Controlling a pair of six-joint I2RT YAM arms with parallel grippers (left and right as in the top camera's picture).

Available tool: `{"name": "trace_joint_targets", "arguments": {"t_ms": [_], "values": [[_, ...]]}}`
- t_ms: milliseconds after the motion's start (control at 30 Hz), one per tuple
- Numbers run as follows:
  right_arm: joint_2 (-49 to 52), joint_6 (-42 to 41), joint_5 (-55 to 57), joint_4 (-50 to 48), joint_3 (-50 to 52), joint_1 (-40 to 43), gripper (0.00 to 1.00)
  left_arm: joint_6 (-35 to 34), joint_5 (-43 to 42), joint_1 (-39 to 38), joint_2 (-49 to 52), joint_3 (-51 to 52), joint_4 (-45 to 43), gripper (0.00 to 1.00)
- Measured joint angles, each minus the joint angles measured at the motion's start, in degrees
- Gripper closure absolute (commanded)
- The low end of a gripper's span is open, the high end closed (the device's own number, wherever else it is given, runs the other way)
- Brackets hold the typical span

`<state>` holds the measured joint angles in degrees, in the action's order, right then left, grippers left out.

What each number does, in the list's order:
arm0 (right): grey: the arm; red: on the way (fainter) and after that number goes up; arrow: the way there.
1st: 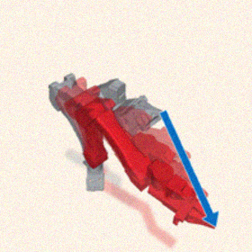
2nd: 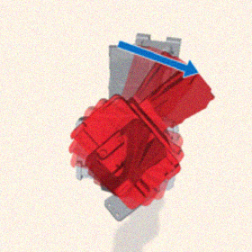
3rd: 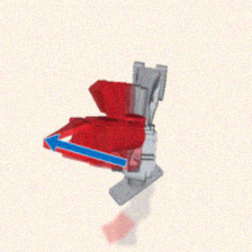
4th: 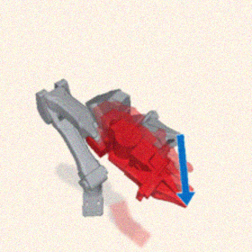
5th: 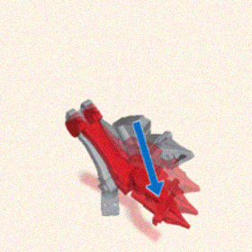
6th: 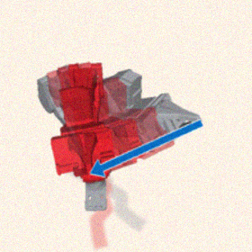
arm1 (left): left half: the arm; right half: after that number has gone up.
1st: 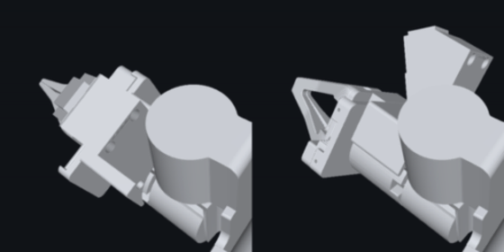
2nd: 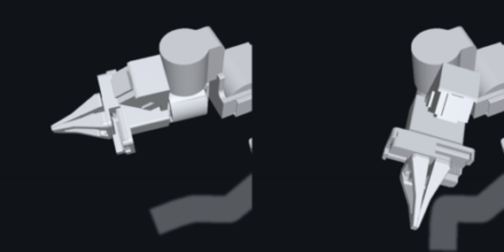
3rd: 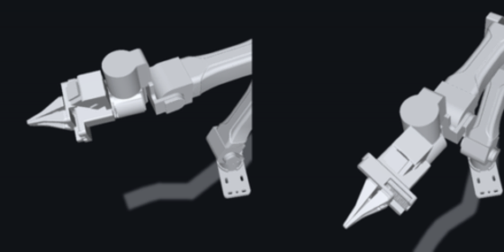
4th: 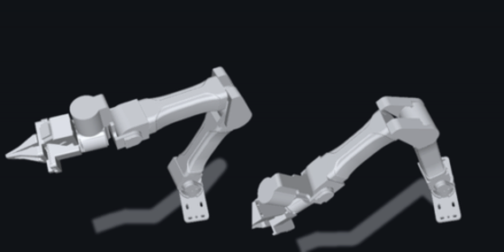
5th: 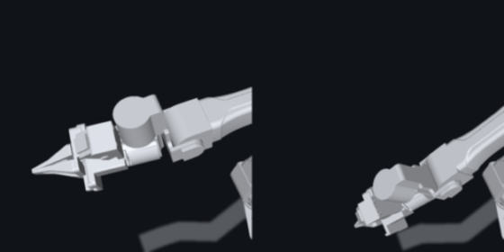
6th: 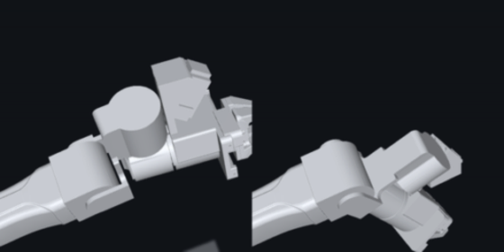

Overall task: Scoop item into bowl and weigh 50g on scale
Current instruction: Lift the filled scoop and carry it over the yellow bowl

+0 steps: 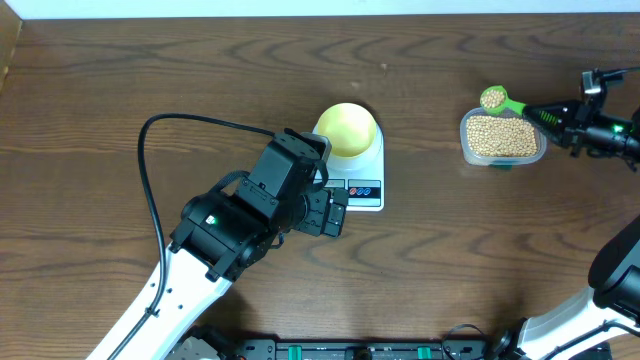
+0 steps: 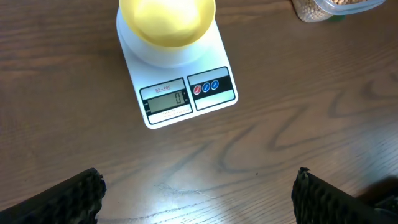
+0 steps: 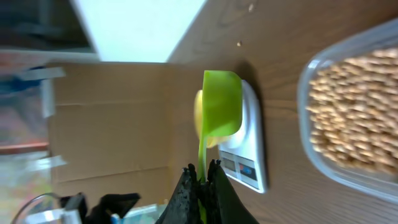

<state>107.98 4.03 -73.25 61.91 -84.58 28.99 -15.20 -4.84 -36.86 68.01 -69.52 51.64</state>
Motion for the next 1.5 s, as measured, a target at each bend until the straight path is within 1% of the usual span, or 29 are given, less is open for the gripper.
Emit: {"name": "trace_joint_targets", "arguments": {"t_ms": [133, 233, 467, 567, 667, 867, 1000, 1200, 1500], "values": [[0.0, 0.0, -4.9, 0.0, 0.0, -0.9, 0.99, 0.0, 0.0, 0.0, 0.0, 0.0, 0.0, 0.02], [0.0, 0.1, -7.8, 0.0, 0.0, -3.0, 0.99, 0.0, 0.0, 0.0, 0.0, 0.0, 0.0, 0.02], [0.0, 0.2, -11.6, -0.7, 0.0, -12.8, 0.99, 0.0, 0.0, 0.0, 0.0, 0.0, 0.0, 0.02], [0.0, -0.3, -12.3, -4.4, 0.0, -18.1, 0.99, 0.0, 0.0, 0.0, 0.0, 0.0, 0.0, 0.02], [0.0, -3.2, -12.0, -10.4, 0.0, -22.7, 0.99, 0.0, 0.0, 0.0, 0.0, 0.0, 0.1, 0.02], [0.0, -13.0, -9.1, -23.4, 0.1, -27.9, 0.99, 0.0, 0.0, 0.0, 0.0, 0.0, 0.0, 0.02], [0.0, -19.8, -5.5, -28.9, 0.1, -30.6, 0.99, 0.0, 0.0, 0.0, 0.0, 0.0, 0.0, 0.02], [0.0, -24.1, 0.6, -29.9, 0.1, -34.8, 0.99, 0.0, 0.0, 0.0, 0.0, 0.0, 0.0, 0.02], [0.0, -25.7, 12.4, -29.3, 0.1, -39.5, 0.99, 0.0, 0.0, 0.0, 0.0, 0.0, 0.0, 0.02]]}}
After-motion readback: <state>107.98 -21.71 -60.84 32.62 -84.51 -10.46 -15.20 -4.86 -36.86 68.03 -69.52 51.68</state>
